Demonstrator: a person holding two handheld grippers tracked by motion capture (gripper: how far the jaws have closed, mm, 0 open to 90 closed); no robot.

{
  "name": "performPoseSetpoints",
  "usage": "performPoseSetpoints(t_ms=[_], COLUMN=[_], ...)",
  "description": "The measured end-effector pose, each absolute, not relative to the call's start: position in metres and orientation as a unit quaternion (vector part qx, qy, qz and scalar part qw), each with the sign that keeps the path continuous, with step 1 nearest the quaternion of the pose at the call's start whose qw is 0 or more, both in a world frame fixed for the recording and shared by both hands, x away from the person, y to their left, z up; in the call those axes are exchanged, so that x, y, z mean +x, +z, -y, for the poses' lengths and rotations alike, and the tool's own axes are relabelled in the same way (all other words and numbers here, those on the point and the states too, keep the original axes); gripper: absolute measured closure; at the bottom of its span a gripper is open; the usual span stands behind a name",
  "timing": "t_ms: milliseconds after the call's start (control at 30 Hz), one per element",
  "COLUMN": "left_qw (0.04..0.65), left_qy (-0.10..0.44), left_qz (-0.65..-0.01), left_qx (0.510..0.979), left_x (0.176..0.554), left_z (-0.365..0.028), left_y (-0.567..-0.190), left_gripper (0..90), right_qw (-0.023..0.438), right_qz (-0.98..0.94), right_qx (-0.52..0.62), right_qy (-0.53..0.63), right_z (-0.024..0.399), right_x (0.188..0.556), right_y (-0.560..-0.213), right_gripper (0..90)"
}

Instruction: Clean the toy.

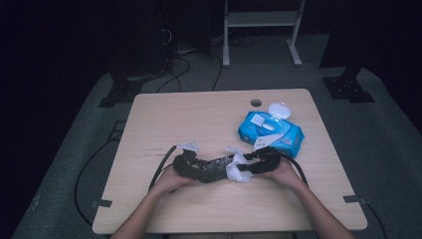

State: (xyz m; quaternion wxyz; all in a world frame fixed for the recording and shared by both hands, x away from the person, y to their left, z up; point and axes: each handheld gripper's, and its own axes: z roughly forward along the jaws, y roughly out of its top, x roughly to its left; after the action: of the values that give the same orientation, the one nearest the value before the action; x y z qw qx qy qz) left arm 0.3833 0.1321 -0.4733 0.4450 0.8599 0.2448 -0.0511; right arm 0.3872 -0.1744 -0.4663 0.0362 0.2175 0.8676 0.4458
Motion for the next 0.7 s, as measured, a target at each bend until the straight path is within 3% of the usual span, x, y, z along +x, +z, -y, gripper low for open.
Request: performPoseSetpoints(t_ms=[233,333,600,700], left_qw=[0.439,0.458,0.466,0.470], left_qy=[0.052,0.085,0.117,0.116], left_qz=[-0.173,-0.148,-0.092,-0.091], left_qx=[0.880,0.873,0.872,0.870], left_x=[0.368,0.361,0.351,0.351], left_z=[-0.126,-0.126,-0.124,-0.124], left_y=[-0.464,-0.459,-0.458,-0.459], left_gripper=[31.3,42.1,56.1,56.1], right_qw=[0.062,0.079,0.083,0.086], right_qz=[-0.868,-0.867,-0.860,-0.862], right_qx=[0.220,0.226,0.209,0.195], right_qy=[0.440,0.436,0.457,0.459], right_z=[0.179,0.182,0.177,0.165], right_x=[0.381,0.378,0.362,0.358], right_y=[-0.456,-0.449,-0.419,-0.410], right_gripper=[67.6,72.3,78.3,78.3])
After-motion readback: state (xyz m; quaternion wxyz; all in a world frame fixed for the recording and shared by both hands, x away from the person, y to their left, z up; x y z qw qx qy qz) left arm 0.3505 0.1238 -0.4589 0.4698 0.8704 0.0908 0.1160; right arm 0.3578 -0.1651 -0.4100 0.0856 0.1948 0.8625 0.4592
